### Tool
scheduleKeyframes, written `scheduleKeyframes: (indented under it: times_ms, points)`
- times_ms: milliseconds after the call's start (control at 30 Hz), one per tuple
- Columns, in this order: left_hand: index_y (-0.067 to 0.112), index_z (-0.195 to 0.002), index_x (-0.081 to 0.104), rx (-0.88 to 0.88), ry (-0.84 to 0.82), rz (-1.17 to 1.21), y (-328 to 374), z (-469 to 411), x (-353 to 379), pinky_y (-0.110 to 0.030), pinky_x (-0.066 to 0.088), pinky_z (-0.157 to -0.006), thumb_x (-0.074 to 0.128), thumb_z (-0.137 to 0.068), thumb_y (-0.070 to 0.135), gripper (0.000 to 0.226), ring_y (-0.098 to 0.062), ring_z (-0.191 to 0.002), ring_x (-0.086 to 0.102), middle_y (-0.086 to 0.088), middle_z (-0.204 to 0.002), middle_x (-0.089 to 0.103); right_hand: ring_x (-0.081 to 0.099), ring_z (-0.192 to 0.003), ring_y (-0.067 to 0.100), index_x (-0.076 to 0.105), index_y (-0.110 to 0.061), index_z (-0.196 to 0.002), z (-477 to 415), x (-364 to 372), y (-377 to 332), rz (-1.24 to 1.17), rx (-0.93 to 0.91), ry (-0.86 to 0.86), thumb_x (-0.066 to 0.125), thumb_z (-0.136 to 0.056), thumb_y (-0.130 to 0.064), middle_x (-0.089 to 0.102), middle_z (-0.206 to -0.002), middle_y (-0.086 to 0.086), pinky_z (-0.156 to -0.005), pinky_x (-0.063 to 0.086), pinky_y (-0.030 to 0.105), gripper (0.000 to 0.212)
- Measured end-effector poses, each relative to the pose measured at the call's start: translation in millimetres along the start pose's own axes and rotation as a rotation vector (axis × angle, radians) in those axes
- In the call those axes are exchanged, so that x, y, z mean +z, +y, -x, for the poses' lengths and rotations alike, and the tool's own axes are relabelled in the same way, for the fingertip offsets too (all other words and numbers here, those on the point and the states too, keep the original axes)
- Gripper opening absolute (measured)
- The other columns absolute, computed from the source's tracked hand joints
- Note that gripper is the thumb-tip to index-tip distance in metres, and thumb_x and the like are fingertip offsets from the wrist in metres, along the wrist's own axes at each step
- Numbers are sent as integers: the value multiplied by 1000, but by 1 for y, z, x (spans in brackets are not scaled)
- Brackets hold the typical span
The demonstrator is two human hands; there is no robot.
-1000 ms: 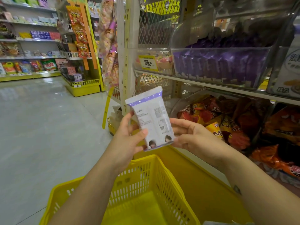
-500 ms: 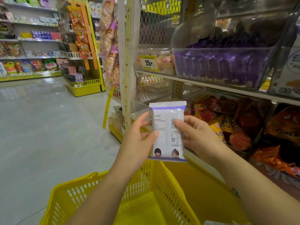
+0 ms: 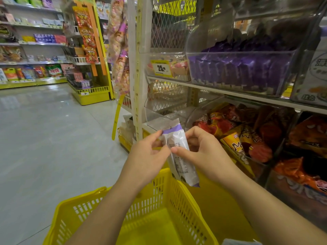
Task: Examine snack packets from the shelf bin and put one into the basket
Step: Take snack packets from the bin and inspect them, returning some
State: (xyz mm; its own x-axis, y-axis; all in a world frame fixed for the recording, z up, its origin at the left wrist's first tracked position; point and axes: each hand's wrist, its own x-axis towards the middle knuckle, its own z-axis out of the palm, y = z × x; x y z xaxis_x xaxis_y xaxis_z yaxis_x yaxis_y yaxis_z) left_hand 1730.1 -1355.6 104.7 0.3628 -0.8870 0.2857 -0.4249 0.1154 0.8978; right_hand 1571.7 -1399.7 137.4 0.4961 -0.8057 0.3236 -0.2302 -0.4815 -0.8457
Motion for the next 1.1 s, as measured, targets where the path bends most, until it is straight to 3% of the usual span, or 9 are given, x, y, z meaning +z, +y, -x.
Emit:
scheduleKeyframes:
  times_ms: [100,200,300,400,533,733,867,967,1100]
  points:
    - [30,-140,50,32,-14,-34,-1,2,-1,0,43,-60,65,-85,29,57,17,-79,63,24,-98,66,70,-80,5,59,-14,-92,1,-1,-1,14,-5,-7,79,-77,-25,74,-90,-3,-71,59,35,28]
    - [30,-142,47,39,-31,-27,-1,2,-1,2,43,-63,63,-85,31,59,20,-85,61,17,-110,67,71,-79,7,59,-13,-92,1,1,0,6,5,1,79,-78,-23,75,-89,-3,-70,59,35,27]
    - [33,-145,40,18,-71,43,-2,2,3,-7,51,-68,66,-85,22,66,14,-96,61,28,-112,63,72,-81,13,59,-12,-93,-1,0,2,-39,29,41,76,-81,-22,75,-88,0,-76,58,45,23]
    - [36,-150,31,-24,-116,102,-3,3,9,-32,59,-81,69,-81,15,81,4,-107,61,29,-119,59,73,-80,16,59,-11,-93,-2,-1,4,-81,49,55,74,-82,-21,76,-87,2,-77,58,50,21]
    - [38,-151,23,-7,-175,114,-8,2,12,-23,57,-77,67,-80,2,90,12,-105,57,35,-119,53,73,-79,16,57,-12,-92,-5,-1,8,-123,76,44,74,-82,-20,76,-86,2,-75,59,45,21]
    - [44,-151,19,10,-263,145,-7,1,8,-32,60,-75,61,-80,-6,96,9,-104,59,18,-129,52,74,-77,19,56,-7,-95,-7,-1,10,-242,104,43,72,-83,-18,76,-84,7,-63,55,27,23]
    - [42,-149,25,5,-281,203,-3,3,6,-27,58,-79,59,-87,-4,84,10,-102,61,17,-129,52,73,-85,22,56,-9,-100,-8,-3,12,-329,152,65,68,-86,-18,76,-92,9,-72,59,35,21]
    - [41,-147,29,-4,-329,308,7,7,8,-19,54,-86,63,-93,21,67,11,-107,59,23,-129,55,72,-84,18,55,-11,-106,-8,-2,8,-456,190,65,64,-88,-17,72,-103,11,-65,59,30,20]
    - [49,-136,37,63,-363,305,19,14,14,-9,50,-78,62,-93,29,54,12,-107,58,35,-116,61,70,-73,11,56,-13,-116,-1,-6,-2,-461,203,-44,46,-99,-25,67,-111,6,-64,58,28,23]
